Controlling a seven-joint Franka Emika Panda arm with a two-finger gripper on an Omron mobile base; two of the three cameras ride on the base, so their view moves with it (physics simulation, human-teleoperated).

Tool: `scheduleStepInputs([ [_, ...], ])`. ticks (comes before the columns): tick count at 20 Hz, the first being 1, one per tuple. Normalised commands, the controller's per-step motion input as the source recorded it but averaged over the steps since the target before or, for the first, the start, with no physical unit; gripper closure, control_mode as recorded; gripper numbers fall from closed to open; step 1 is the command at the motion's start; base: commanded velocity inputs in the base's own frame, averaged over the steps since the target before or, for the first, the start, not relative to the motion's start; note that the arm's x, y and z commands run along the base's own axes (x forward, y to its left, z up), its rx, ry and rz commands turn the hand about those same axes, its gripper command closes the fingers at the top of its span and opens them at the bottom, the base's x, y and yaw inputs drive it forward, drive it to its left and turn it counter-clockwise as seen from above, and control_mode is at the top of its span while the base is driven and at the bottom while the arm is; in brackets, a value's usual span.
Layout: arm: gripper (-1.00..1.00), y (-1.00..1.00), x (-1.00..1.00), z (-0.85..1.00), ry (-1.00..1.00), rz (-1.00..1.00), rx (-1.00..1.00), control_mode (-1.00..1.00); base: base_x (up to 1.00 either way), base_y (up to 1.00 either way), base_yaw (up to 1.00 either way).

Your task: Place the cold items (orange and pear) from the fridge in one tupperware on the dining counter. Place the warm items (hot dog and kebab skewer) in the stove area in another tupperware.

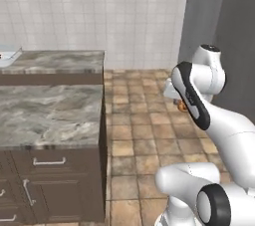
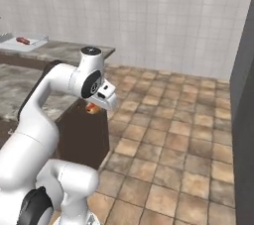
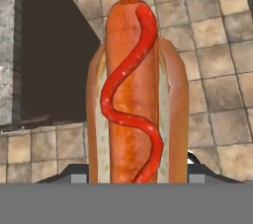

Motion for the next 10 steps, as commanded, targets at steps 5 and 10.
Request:
scheduleStepInputs([
  [5,1.00,0.00,0.00,0.00,0.00,0.00,0.00,1.00,0.57,-0.92,0.56],
  [10,1.00,0.00,0.00,0.00,0.00,0.00,0.00,1.00,0.60,-0.85,0.70],
])
